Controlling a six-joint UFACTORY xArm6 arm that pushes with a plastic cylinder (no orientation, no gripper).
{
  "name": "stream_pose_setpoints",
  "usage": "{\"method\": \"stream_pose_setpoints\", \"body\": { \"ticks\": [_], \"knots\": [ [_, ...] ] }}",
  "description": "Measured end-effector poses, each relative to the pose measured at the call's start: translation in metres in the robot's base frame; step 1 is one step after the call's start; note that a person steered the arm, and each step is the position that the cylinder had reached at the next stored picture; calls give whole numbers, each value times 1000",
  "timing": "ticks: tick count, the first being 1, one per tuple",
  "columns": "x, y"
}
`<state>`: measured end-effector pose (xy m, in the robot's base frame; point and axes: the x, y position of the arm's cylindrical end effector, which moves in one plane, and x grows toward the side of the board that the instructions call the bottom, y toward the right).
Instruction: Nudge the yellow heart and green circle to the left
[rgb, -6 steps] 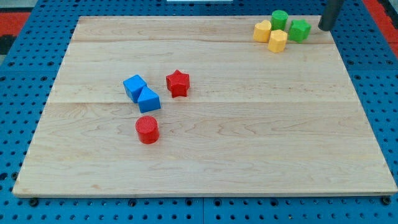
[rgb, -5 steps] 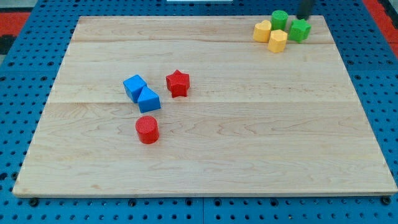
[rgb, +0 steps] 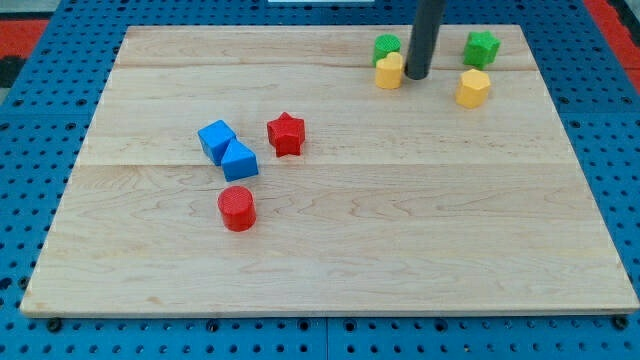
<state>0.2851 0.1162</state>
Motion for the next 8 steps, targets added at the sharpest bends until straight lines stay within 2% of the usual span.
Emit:
{"method": "stream_pose_setpoints", "body": {
  "ticks": [2,3,4,5,6,8],
  "knots": [
    [-18,-7],
    [-44,4],
    [-48,-25],
    [-48,2],
    [-35,55],
    [-18,-9]
  ]
}}
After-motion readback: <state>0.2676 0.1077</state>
